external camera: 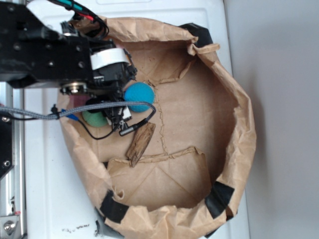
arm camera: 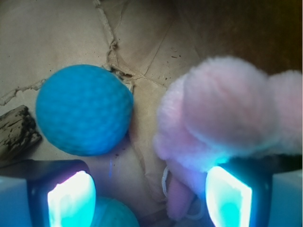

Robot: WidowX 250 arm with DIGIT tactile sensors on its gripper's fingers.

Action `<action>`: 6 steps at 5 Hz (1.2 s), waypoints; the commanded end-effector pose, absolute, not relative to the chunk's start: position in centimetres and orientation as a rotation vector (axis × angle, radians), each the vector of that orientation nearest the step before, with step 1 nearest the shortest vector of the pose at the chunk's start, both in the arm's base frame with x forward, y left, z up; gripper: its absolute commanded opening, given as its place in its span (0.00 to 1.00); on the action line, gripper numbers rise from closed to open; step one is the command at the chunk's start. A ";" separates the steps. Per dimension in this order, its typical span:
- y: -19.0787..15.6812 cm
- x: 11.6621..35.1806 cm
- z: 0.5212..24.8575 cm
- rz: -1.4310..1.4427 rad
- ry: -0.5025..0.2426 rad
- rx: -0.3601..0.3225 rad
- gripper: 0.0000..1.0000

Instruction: Grab the pink bunny.

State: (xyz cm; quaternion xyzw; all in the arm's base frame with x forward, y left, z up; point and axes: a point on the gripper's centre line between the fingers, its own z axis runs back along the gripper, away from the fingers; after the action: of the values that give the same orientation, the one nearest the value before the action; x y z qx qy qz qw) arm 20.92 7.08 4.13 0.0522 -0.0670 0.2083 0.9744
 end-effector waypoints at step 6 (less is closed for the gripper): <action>7.6 30.8 4.4 0.764 -0.226 0.150 1.00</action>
State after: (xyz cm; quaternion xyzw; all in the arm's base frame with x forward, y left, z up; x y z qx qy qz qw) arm 30.04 7.21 2.87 0.0792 -0.0830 0.3687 0.9224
